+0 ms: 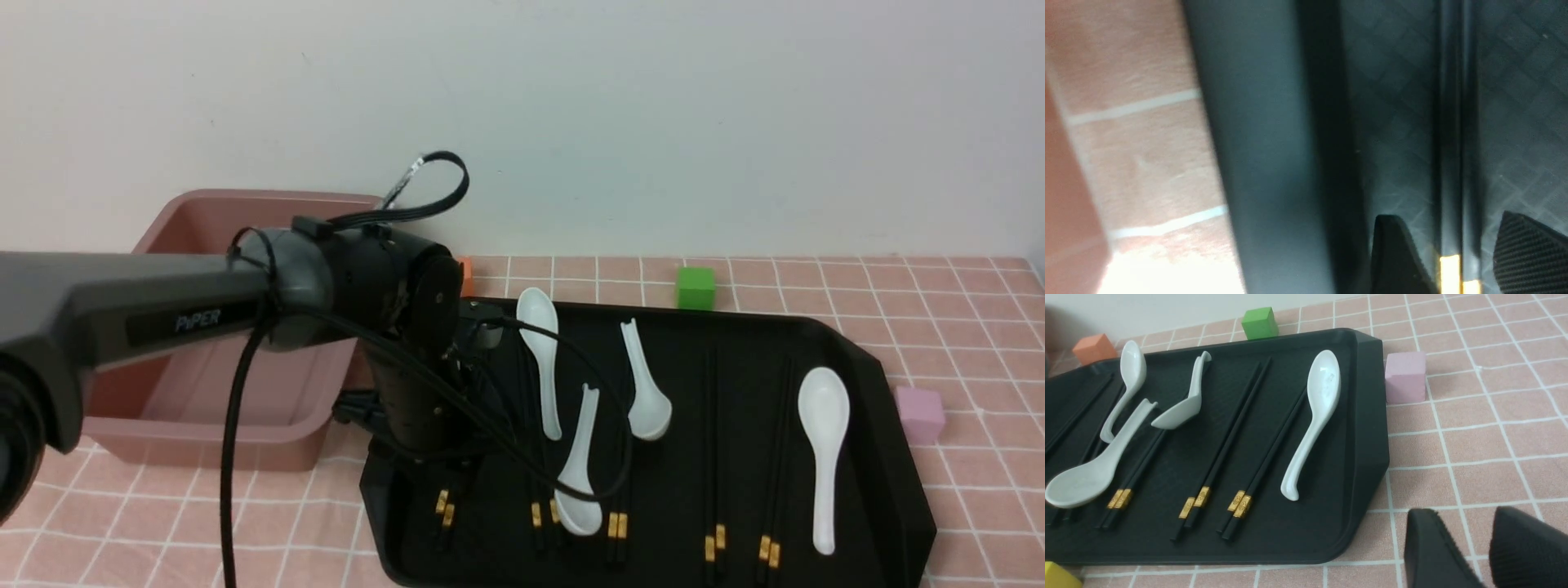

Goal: On pink tablecloth take chopsticks from black tray and put them in box.
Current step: 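Reach over to the black tray and grasp a pair of chopsticks with the left gripper, then place the chopsticks into the pink bin with the left gripper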

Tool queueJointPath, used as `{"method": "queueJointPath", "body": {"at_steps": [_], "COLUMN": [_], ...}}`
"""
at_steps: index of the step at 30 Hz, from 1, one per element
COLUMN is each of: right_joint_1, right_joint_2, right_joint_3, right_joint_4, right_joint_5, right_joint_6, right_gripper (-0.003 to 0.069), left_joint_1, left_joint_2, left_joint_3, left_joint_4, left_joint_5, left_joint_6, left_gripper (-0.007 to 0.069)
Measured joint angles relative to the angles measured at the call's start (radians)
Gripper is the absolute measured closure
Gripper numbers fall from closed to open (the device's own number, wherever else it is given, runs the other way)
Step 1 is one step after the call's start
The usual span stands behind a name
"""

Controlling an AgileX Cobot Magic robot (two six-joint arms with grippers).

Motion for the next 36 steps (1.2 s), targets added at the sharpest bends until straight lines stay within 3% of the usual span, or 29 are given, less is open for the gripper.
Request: {"method": "queueJointPath", "body": {"at_steps": [10, 17, 25, 30, 34, 36], "right_joint_1": [0.000, 0.000, 0.000, 0.000, 0.000, 0.000], "right_joint_2": [0.000, 0.000, 0.000, 0.000, 0.000, 0.000], "right_joint_3": [0.000, 0.000, 0.000, 0.000, 0.000, 0.000], "right_joint_4": [0.000, 0.000, 0.000, 0.000, 0.001, 0.003], "right_joint_5": [0.000, 0.000, 0.000, 0.000, 0.000, 0.000], "right_joint_6": [0.000, 0.000, 0.000, 0.000, 0.000, 0.000], "right_gripper": [0.0419, 0.0419, 0.0419, 0.0419, 0.0419, 0.0419], "left_joint_1": [-0.002, -0.001, -0.001, 0.002, 0.067, 0.157], "left_joint_2": [0.037, 0.036, -0.066, -0.319, -0.416, -0.409], "left_joint_3": [-0.017, -0.020, 0.000, 0.000, -0.001, -0.001], "left_joint_4": [0.008, 0.016, -0.061, -0.079, 0.001, 0.038], "left_joint_5": [-0.002, 0.009, 0.008, 0.017, 0.045, 0.058], "left_joint_6": [-0.001, -0.041, -0.039, -0.009, -0.009, -0.009], "left_gripper": [0.0295, 0.0510, 0.0504, 0.0504, 0.0504, 0.0504]}}
